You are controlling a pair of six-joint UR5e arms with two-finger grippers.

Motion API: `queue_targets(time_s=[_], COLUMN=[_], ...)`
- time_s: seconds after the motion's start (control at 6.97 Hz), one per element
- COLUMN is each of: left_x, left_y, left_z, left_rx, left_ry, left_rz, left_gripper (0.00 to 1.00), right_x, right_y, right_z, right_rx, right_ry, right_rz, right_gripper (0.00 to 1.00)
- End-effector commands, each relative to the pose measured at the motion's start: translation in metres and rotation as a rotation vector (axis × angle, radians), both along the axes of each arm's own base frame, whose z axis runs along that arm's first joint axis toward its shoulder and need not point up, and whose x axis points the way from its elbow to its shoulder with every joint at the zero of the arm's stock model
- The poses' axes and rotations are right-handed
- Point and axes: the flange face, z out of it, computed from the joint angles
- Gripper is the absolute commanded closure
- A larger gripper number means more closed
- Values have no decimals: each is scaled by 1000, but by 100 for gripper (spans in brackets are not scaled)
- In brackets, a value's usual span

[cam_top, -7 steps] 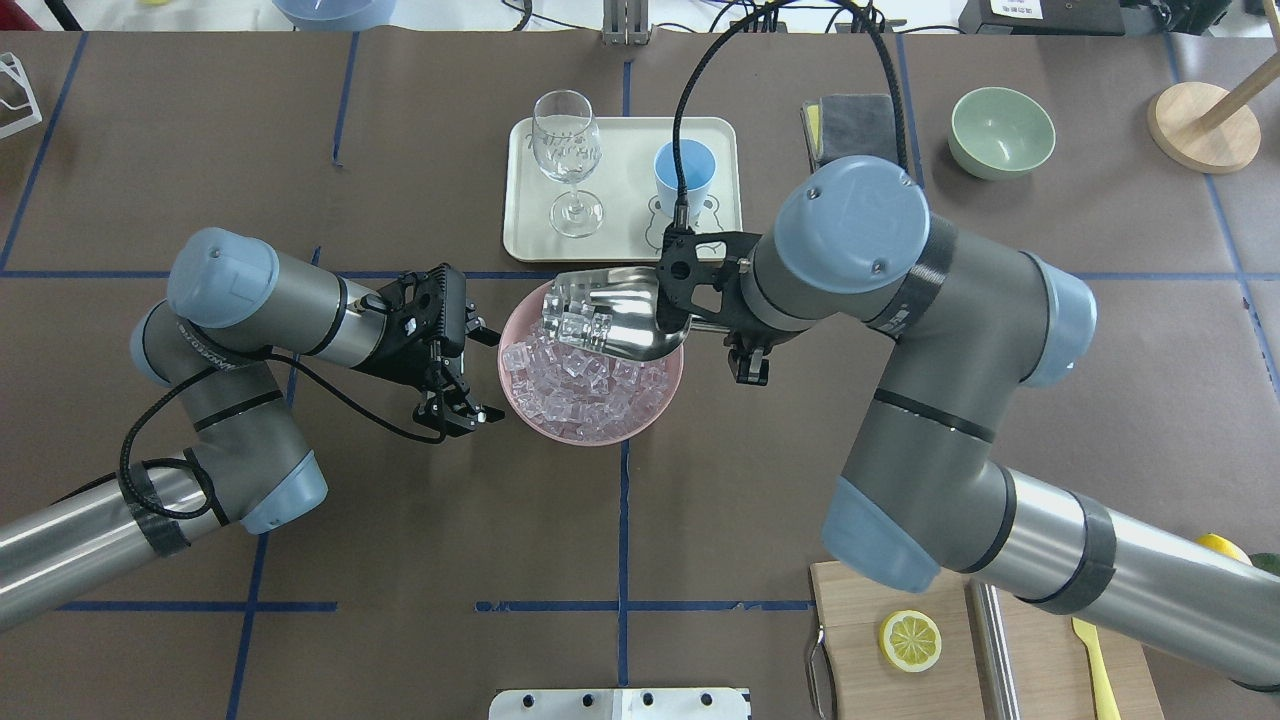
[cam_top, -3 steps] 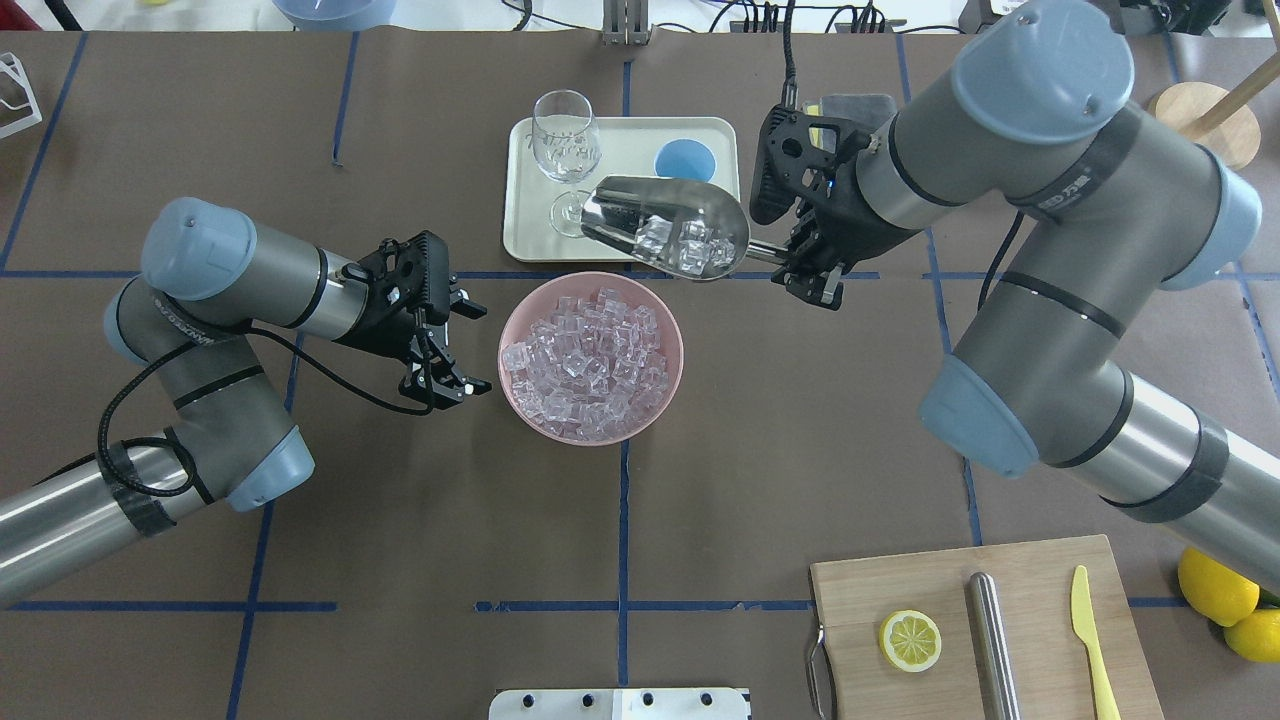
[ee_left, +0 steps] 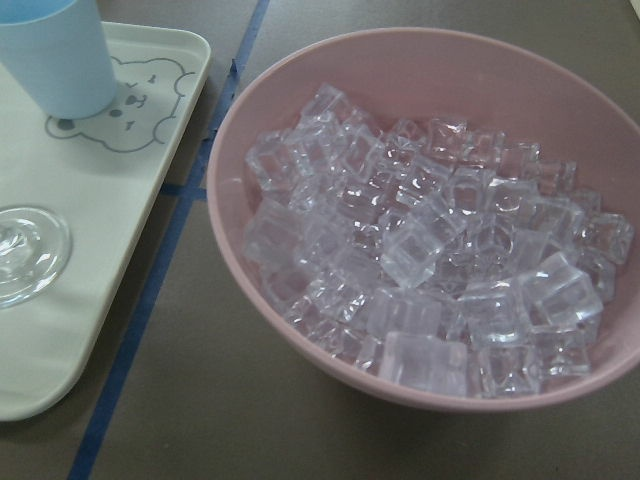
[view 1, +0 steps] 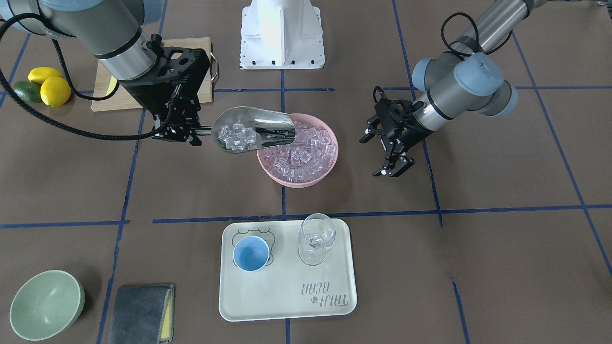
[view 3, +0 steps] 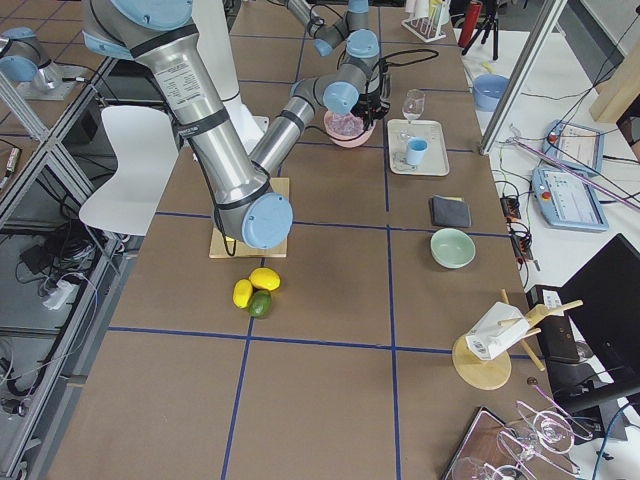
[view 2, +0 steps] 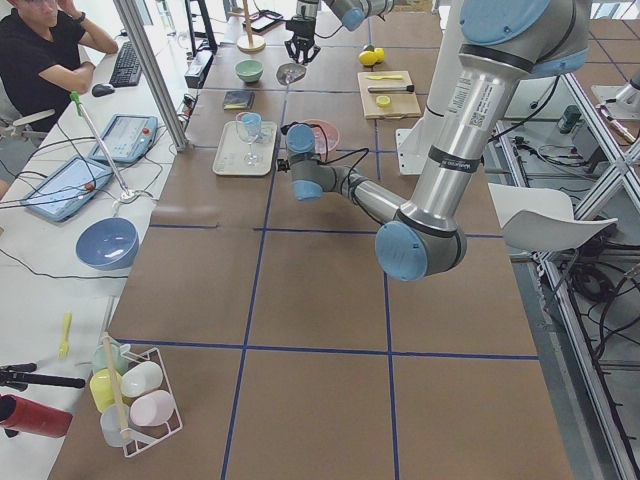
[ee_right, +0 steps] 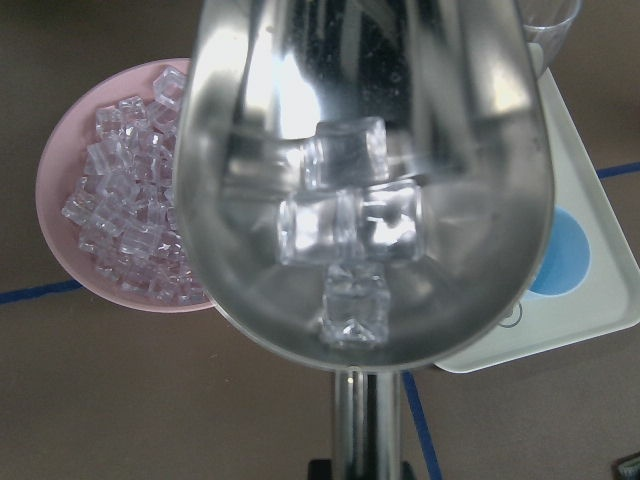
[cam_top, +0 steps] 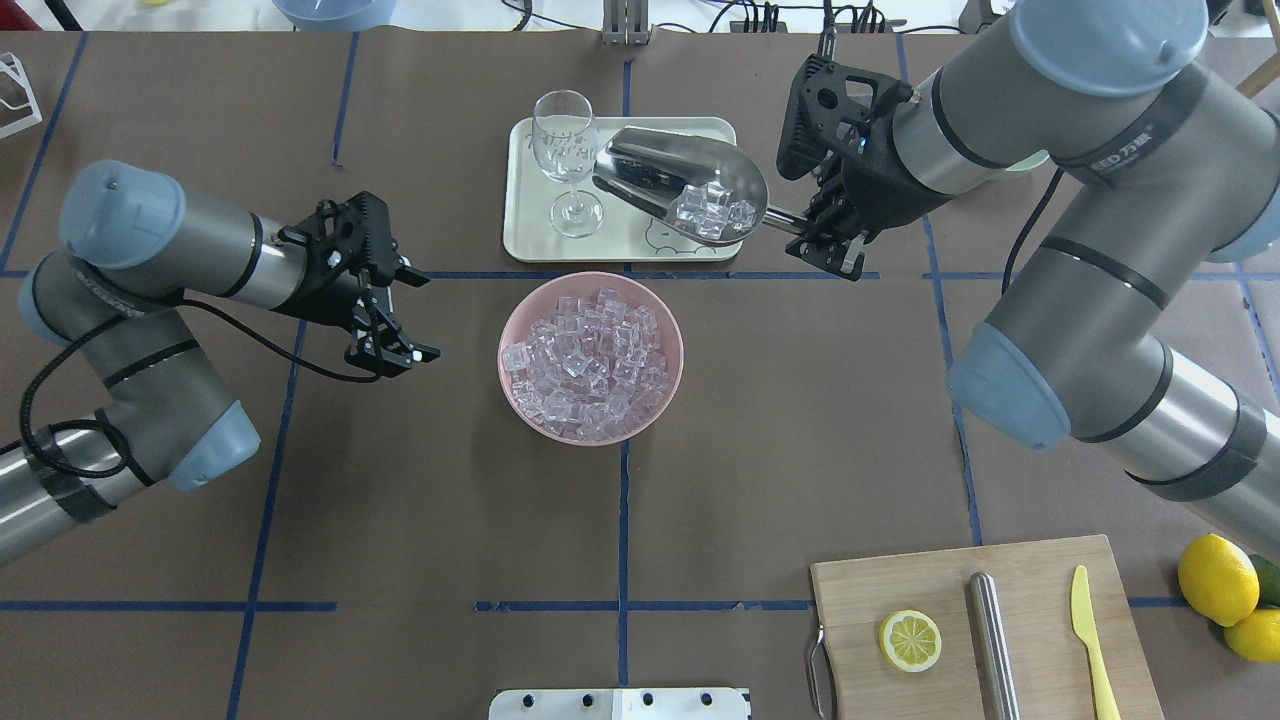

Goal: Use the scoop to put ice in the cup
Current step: 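Lift the ice-filled scoop out of the bowl while left arm retracts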

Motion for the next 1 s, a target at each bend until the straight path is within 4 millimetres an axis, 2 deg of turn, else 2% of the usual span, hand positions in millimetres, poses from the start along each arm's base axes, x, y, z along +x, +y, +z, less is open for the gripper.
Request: queue_targets(time_s=[0.0, 0.14, 0.43, 0.72, 0.86], left_x=[-69, -99, -167, -195, -219], left_y=[-26, -41, -71, -75, -82], left_z=[39, 50, 56, 53, 56], left_rx=[-51, -82, -312, -441, -529], left_ry=[-46, -71, -176, -246, -288], left_rz=[-110, -161, -197, -239, -276], left_gripper=[0, 0, 0, 0, 0], right_x=[11, 13, 21, 31, 33], right_y=[-3, -4, -12, -18, -19], right_z=[-7, -8, -1, 8, 4], right_rx=[-132, -250, -377, -489, -553], right_ry=[-38, -66, -27, 79, 143], right_rz=[93, 161, 220, 259, 278], right_gripper=[100, 100, 100, 100, 100])
